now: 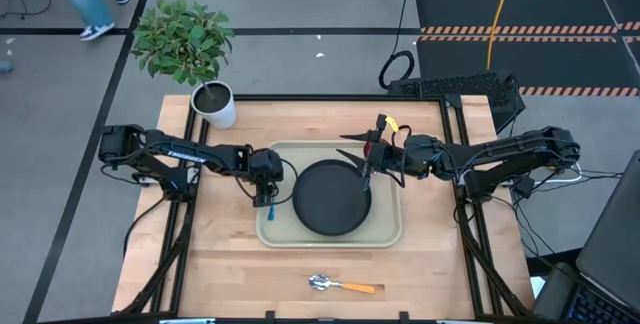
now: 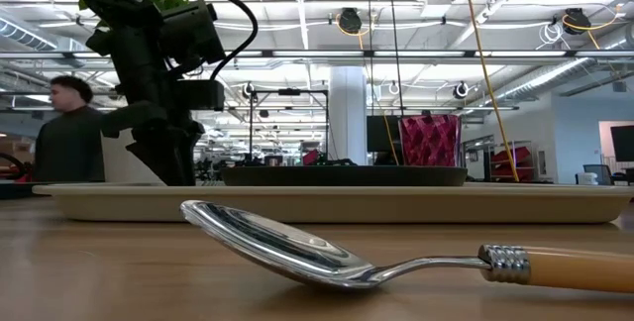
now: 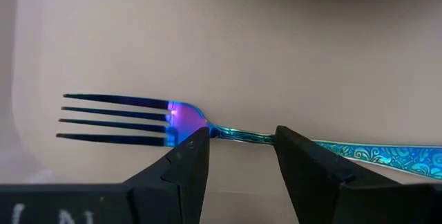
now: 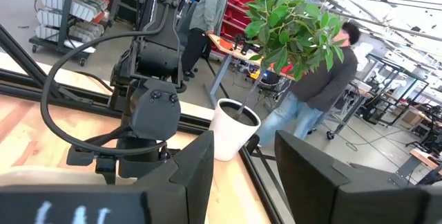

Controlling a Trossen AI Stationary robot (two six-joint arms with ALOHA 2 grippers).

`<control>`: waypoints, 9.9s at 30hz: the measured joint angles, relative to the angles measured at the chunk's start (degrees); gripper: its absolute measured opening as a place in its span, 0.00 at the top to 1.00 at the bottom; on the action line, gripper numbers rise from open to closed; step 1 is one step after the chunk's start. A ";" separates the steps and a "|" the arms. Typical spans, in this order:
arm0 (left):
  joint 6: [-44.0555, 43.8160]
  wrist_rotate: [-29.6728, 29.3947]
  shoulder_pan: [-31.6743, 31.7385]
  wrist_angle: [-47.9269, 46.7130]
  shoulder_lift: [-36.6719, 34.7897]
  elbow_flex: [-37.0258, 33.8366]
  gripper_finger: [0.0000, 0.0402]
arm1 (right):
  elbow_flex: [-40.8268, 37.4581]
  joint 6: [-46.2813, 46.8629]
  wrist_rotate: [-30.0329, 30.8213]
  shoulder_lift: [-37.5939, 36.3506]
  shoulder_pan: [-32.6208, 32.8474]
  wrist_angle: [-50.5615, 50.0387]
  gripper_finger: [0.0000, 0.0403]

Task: Pick and place plate/cup/fork/spoon on tray
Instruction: Put the blue fork on the gray tray to the left of the black plate

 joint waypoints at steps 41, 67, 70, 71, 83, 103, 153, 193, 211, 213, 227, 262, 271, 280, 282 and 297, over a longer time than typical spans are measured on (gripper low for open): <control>-8.43 -3.86 -1.32 1.49 0.04 -0.07 0.57 | 0.02 0.09 0.00 0.01 -0.01 0.02 0.63; 10.20 1.20 -2.58 -1.60 -0.04 0.07 0.57 | 0.02 0.10 0.00 0.01 -0.01 0.06 0.63; 9.41 2.93 -1.41 -1.87 -0.04 0.04 0.57 | 0.02 0.09 0.00 0.01 -0.01 0.14 0.63; 9.18 3.44 -1.00 -1.90 -0.03 0.04 0.57 | 0.02 0.07 0.00 0.01 -0.01 0.17 0.63; 4.37 5.94 2.89 -1.79 -0.02 -0.06 0.57 | 0.02 -0.07 0.00 0.01 0.00 0.20 0.63; -0.15 11.81 7.71 -3.10 0.04 0.00 0.57 | 0.02 -0.09 0.00 0.01 -0.01 0.99 0.63; 23.43 -9.09 9.68 5.88 3.00 3.80 0.57 | 0.02 -0.11 -0.02 0.01 0.03 0.63 0.63; 22.93 -7.76 9.57 6.78 3.21 3.82 0.57 | 0.02 -0.11 -0.02 0.01 0.03 0.61 0.63; 22.08 -7.78 9.53 6.33 -0.19 3.82 0.57 | 0.02 -0.11 0.00 0.01 0.04 0.52 0.63; 21.54 -7.79 9.43 6.33 -1.37 3.85 0.57 | 0.02 -0.11 -0.02 0.01 0.05 0.52 0.63; 9.86 0.31 -0.19 2.80 -4.17 3.87 0.57 | 0.02 -0.09 0.00 0.01 0.07 0.52 0.63; 2.15 -0.19 -5.23 -0.16 3.85 4.00 0.57 | 0.02 -0.07 -0.04 0.01 0.07 0.66 0.63; 7.68 2.23 -5.25 -1.69 3.86 4.00 0.57 | 0.02 -0.07 -0.04 0.01 0.07 0.65 0.63; 11.51 2.51 -5.25 -4.96 3.87 4.01 0.57 | 0.02 -0.09 -0.04 0.01 0.07 0.63 0.63; 12.35 2.51 -5.25 -5.30 3.89 4.00 0.57 | 0.02 -0.09 -0.04 0.01 0.07 0.63 0.63; 19.59 3.19 -5.25 -5.79 3.96 3.87 0.57 | 0.02 -0.09 -0.04 0.01 0.07 0.63 0.63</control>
